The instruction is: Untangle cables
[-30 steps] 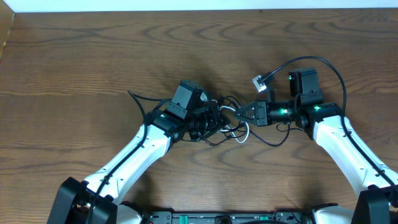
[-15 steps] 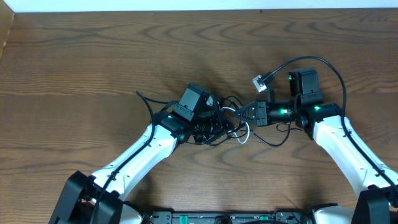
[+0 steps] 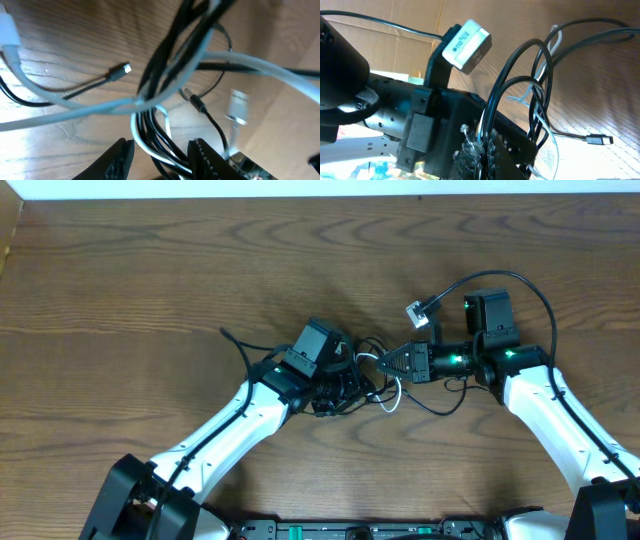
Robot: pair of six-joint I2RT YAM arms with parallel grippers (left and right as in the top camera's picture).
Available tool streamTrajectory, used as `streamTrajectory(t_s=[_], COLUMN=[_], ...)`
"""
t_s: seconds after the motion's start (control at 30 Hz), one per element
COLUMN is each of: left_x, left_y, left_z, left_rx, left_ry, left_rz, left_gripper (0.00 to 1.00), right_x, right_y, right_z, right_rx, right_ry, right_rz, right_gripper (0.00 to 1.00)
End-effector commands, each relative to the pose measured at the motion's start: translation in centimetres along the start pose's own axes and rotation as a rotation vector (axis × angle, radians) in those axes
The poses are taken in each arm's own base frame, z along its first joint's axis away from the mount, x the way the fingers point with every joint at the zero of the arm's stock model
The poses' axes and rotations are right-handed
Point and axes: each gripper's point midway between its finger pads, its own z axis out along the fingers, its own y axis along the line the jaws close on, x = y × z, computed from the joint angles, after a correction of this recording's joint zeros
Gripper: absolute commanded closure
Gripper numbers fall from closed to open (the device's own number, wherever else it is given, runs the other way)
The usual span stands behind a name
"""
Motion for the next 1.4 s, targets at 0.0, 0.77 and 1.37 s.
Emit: streamTrajectory(t_s=[0.0, 0.77, 1.37], left_x=[-0.6, -5.0, -6.9], left_y=[1.1, 3.0, -3.0], left_z=[0.6, -1.3, -4.4], left_rx=[-0.055, -0.092, 0.268], left_ry=[-0.046, -0.173, -0.102], left_rz=[-0.039, -0.019, 0.073], left_gripper=[0.60, 0.93, 0.93], right_x=[0.2, 2.3, 6.9], right_y=[0.7, -4.0, -9.8], right_z=[0.1, -0.4, -3.6], right_rx=[-0.033, 0.225, 0.620], right_ry=[0.013, 0.040, 0.145], right_rz=[0.006, 0.154, 0.275], right_gripper=[0.99, 0.99, 0.99])
